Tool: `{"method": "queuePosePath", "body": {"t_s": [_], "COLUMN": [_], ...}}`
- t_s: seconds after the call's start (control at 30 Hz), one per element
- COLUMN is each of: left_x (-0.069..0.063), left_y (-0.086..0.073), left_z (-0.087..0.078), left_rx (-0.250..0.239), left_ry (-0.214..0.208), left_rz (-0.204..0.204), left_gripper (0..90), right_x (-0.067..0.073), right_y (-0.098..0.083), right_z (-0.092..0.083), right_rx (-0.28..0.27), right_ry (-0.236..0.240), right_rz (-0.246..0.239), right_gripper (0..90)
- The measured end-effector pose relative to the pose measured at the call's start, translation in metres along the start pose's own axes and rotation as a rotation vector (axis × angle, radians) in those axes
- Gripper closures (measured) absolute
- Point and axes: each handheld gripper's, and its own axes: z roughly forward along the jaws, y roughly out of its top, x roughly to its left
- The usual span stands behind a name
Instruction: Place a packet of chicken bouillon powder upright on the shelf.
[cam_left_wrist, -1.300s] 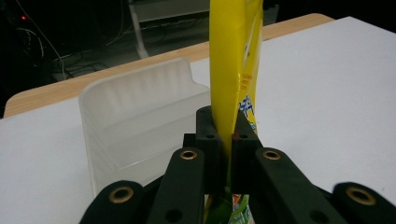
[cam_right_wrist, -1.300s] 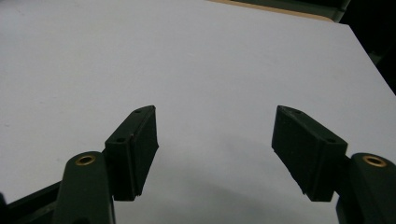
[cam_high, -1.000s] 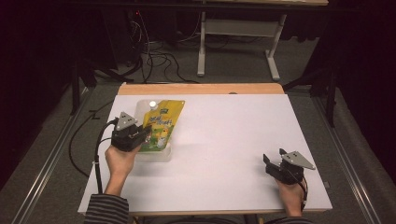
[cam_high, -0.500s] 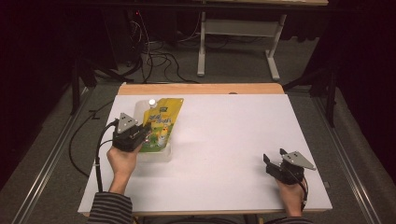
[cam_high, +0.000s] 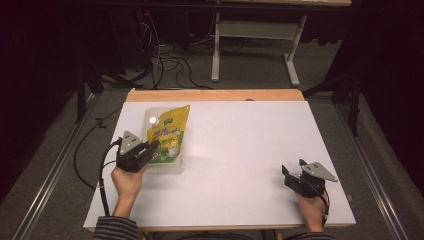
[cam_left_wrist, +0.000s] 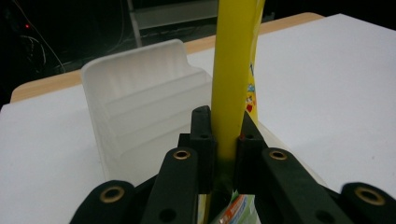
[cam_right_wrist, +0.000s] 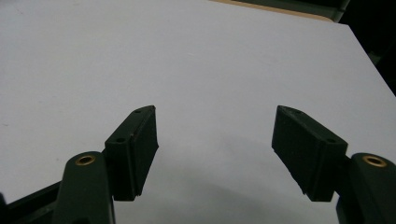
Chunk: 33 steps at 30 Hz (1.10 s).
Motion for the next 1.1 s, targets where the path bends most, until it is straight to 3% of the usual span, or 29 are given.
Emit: {"method": "queuePosePath", "body": {"t_s": [0.23,0.43,0.6,0.73,0.77,0.8,1.1], "left_x": [0.002,0.003,0.002,0.003,0.005,0.006,0.006], "left_y": [-0.011,-0.027,-0.030,-0.032,-0.033,-0.033,-0.031], "left_z": [-0.001,0.001,0.000,-0.003,-0.006,-0.007,-0.024], "left_rx": [0.030,0.114,0.094,0.071,0.053,0.047,0.002], "left_ry": [-0.004,0.017,0.023,0.035,0.021,0.020,0.056], "left_rz": [-0.019,0.004,0.001,-0.016,-0.049,-0.055,-0.068], "left_gripper": [81.2,81.5,79.2,71.5,68.8,66.5,51.9], "right_x": [0.000,0.000,0.000,-0.001,-0.001,0.000,0.000], "right_y": [0.000,0.000,0.000,0.000,0.000,0.000,0.000], "right_z": [0.000,0.000,0.000,-0.001,-0.001,-0.001,-0.001], "right_rx": [0.000,0.002,0.001,-0.003,-0.004,-0.004,-0.004], "right_ry": [0.001,0.000,-0.001,0.001,0.000,0.001,0.002], "right_rz": [0.004,0.002,0.008,0.008,0.008,0.008,0.011], "right_gripper": [31.6,31.6,31.6,31.6,31.6,31.6,31.5]}}
